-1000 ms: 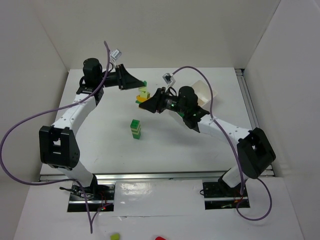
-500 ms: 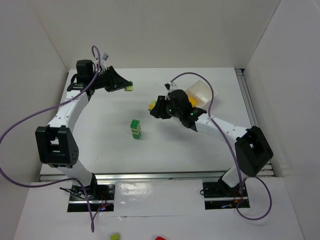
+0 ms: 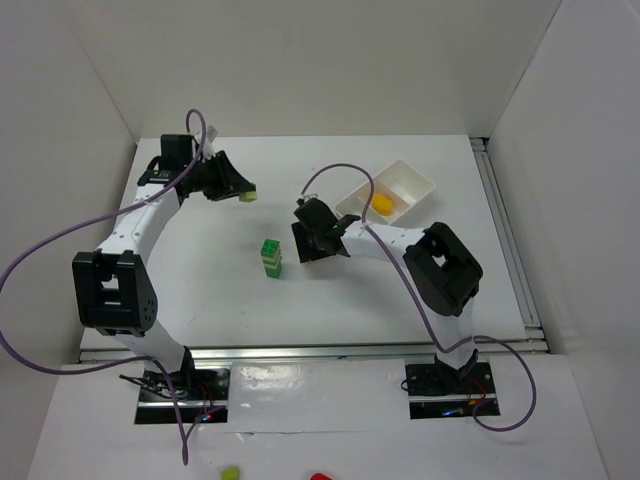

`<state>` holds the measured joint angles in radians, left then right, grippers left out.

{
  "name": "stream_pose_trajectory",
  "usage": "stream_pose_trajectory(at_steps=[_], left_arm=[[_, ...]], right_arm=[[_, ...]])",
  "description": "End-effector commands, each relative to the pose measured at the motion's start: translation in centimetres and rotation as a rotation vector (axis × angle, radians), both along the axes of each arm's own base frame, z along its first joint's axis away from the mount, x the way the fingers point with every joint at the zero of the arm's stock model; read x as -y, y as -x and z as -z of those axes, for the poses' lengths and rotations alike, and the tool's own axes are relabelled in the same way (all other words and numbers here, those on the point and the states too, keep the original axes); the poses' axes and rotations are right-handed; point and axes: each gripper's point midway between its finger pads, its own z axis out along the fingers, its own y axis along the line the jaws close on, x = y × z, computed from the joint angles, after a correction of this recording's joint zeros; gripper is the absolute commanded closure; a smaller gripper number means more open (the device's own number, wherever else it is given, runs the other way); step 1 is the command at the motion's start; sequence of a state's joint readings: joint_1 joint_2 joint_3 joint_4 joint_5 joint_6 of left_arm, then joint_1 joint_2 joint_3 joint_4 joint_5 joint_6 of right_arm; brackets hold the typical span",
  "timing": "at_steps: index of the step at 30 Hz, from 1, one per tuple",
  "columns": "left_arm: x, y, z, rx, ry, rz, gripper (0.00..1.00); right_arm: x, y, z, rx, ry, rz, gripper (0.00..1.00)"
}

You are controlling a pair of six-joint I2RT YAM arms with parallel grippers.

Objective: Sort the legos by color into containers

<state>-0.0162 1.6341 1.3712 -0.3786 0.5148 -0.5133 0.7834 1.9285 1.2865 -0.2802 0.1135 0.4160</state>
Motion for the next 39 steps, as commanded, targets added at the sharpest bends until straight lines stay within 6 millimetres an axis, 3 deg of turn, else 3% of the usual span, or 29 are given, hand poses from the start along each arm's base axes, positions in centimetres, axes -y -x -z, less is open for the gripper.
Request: stream_pose_trajectory(at_steps=[1,2,4,6,8,10,11,12,15,17,23,26,32,39], left_arm=[[-0.2,0.2,0.9,-0.009,-0.049,0.004,1.00],[0.3,0.3,0.8,-0.009,-0.043,0.020,1.00],[1.1,0.5,0.4,0.004,-0.016,0.076,1.00],[1.9,0.6,-0.1,0.018,0.024,0.132,1.00],[3.6,1.2,-1.7,0.064,0.107,0.243,1.00],[4.6,1.3,-2.7,0.131,0.162,0.320,1.00],[5.6,2.7,-3.5,0.149,0.231,0.398,1.00],[5.9,3.2,-4.3,0.179,0.260,0.434,1.00],[6.9,4.5,-6.4,0.255,0.353,0.549,1.00],[7.3,5.2,-7.2,0.277,0.391,0.599,1.00],[8.0,6.9,-9.5,0.307,0.483,0.662,1.00],[8.4,8.5,-10.6,0.357,0.507,0.743,1.00],[8.9,10.2,-10.8,0.379,0.496,0.847,1.00],[9.2,10.3,-10.7,0.382,0.492,0.844,1.00]], right_arm=[[-0.4,-1.7,-2.7,0.066,0.006,0.014,0.42],[-0.5,-1.8,-3.7,0.077,-0.005,0.015,0.31],[-0.4,-2.0,-6.1,0.123,-0.031,0.015,0.25],[0.1,-1.8,-7.8,0.147,-0.036,0.015,0.25],[0.1,-1.9,-11.7,0.212,-0.090,0.010,0.25],[0.4,-1.5,-14.1,0.255,-0.126,-0.001,0.30],[0.3,-1.1,-16.8,0.304,-0.186,-0.024,0.32],[0.9,-1.5,-17.9,0.326,-0.219,-0.031,0.32],[0.3,-0.3,-22.5,0.370,-0.391,-0.131,0.32],[0.3,0.1,-23.5,0.359,-0.453,-0.172,0.32],[-1.1,0.8,-25.5,0.328,-0.617,-0.227,0.17],[-1.4,0.8,-26.3,0.333,-0.681,-0.250,0.17],[-0.8,0.0,-28.6,0.349,-0.832,-0.292,0.19],[-2.5,0.4,-27.1,0.239,-0.886,-0.387,0.23]])
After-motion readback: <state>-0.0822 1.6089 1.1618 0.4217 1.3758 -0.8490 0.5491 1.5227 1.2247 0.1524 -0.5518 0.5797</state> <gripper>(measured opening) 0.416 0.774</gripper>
